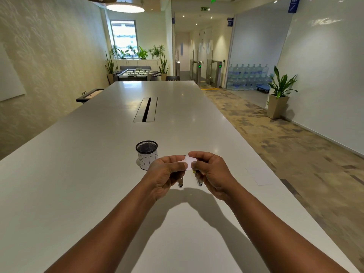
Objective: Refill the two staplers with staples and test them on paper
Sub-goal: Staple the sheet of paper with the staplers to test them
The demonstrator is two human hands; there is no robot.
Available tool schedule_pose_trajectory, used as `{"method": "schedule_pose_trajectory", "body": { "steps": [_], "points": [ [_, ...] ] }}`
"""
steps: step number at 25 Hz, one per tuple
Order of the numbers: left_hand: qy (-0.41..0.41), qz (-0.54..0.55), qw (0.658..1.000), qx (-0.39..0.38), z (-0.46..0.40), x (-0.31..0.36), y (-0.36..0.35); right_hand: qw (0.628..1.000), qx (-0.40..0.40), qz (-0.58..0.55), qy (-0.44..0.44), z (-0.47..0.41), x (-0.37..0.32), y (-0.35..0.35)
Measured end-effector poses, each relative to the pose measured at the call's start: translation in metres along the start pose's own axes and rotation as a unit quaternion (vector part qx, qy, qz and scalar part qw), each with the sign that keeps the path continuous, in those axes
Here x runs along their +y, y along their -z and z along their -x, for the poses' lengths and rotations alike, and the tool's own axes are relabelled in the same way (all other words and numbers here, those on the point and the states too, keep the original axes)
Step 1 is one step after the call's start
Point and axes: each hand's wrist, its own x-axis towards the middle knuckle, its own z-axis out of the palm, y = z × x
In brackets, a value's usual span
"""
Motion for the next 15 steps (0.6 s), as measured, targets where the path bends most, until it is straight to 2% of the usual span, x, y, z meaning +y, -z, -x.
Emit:
{"method": "schedule_pose_trajectory", "body": {
  "steps": [7,12,15],
  "points": [
    [-0.009,0.005,0.999,0.044,-0.006,-0.002,0.002,1.000,-0.017,0.006,-0.002,-0.003,0.003,-0.003],
    [-0.030,-0.019,0.999,-0.013,-0.007,0.000,0.010,1.000,0.001,0.016,-0.006,-0.013,0.006,0.003],
    [-0.074,-0.099,0.992,-0.031,-0.008,-0.001,0.019,0.999,0.006,0.035,-0.007,-0.018,0.010,0.004]
  ]
}}
